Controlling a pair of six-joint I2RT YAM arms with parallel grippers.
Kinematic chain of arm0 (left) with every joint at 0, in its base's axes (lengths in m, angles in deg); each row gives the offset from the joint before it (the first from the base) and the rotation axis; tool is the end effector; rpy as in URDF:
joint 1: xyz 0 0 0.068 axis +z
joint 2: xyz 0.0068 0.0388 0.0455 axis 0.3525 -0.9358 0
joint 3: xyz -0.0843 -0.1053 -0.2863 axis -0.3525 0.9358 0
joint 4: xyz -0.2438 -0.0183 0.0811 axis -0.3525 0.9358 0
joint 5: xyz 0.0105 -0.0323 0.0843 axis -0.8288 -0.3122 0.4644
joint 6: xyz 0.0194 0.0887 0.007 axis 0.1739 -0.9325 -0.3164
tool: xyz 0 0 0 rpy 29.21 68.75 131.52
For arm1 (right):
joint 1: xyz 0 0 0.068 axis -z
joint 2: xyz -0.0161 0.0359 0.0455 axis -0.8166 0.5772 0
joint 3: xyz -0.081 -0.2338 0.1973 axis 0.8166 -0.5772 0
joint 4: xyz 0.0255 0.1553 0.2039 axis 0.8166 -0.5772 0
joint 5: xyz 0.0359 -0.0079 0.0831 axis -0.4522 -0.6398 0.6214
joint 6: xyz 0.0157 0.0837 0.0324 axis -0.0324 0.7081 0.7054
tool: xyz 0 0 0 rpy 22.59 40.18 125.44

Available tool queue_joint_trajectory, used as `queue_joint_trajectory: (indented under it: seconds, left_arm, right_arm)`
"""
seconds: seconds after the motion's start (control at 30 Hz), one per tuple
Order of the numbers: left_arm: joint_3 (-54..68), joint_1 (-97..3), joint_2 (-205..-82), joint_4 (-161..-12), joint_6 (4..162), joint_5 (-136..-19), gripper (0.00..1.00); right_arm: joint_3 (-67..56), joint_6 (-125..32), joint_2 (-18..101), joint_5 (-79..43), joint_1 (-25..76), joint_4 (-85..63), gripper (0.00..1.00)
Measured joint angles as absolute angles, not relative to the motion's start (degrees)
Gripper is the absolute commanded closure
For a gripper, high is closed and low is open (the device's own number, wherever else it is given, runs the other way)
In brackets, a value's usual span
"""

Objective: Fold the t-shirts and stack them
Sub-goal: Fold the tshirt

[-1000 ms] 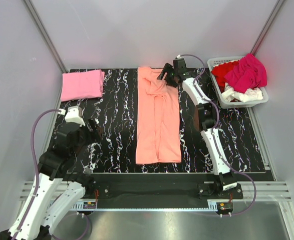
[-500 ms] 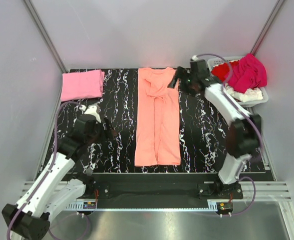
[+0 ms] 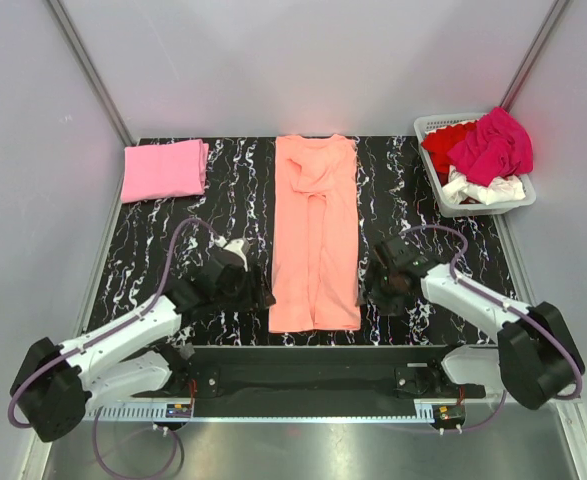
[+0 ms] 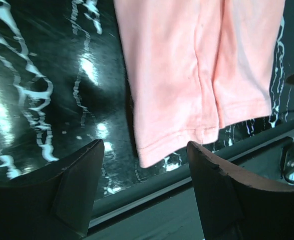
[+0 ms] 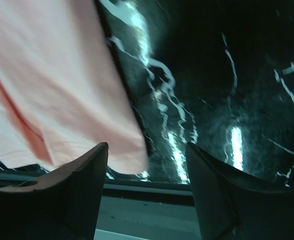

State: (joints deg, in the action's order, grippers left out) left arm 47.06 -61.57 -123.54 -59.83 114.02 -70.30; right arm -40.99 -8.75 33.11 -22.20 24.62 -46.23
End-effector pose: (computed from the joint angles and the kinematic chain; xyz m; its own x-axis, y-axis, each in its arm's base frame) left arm 0.1449 -0.1280 0.2104 -0.8668 -0.1438 -0.4774 0.1076 0.8809 -0.4608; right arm 0.1876 0.1148 0.1835 -0.9400 0.2628 -0.2177 0.1931 0.9356 0.2956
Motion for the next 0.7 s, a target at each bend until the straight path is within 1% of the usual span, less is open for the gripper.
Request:
queue_joint_trajectory:
  seconds: [0.13,0.27,0.53,0.63,0.67,0.7]
  left_arm:
    - [48.76,-64.89,-125.93,-63.21,117.61,-70.21,0.29]
    - [50.64,-67.32,-127.43,-65.25,120.58,-69.43,0.3]
    - [52.8,-69.72,-128.55,-66.93,124.84,-68.4,0.31]
    - [53.42,-70.33,-128.57,-67.94,126.02,-68.09,0.31]
    - [53.72,-70.62,-128.59,-68.2,126.52,-67.96,0.32]
    - [54.09,-70.9,-128.59,-68.48,127.03,-67.9,0.32]
  right_arm:
    - [-45.56,-6.19,29.04,-19.62,24.62,-46.97,0.41]
    - [-47.99,-4.42,29.2,-16.47,23.96,-44.88,0.49]
    - [-47.83,-3.72,33.52,-14.75,21.8,-43.35,0.53]
    - [-47.53,-3.83,34.9,-14.26,21.41,-42.95,0.64]
    - [-47.44,-3.92,35.18,-14.2,21.34,-42.76,0.68]
    - [-47.44,-3.96,35.38,-14.18,21.32,-42.58,0.75]
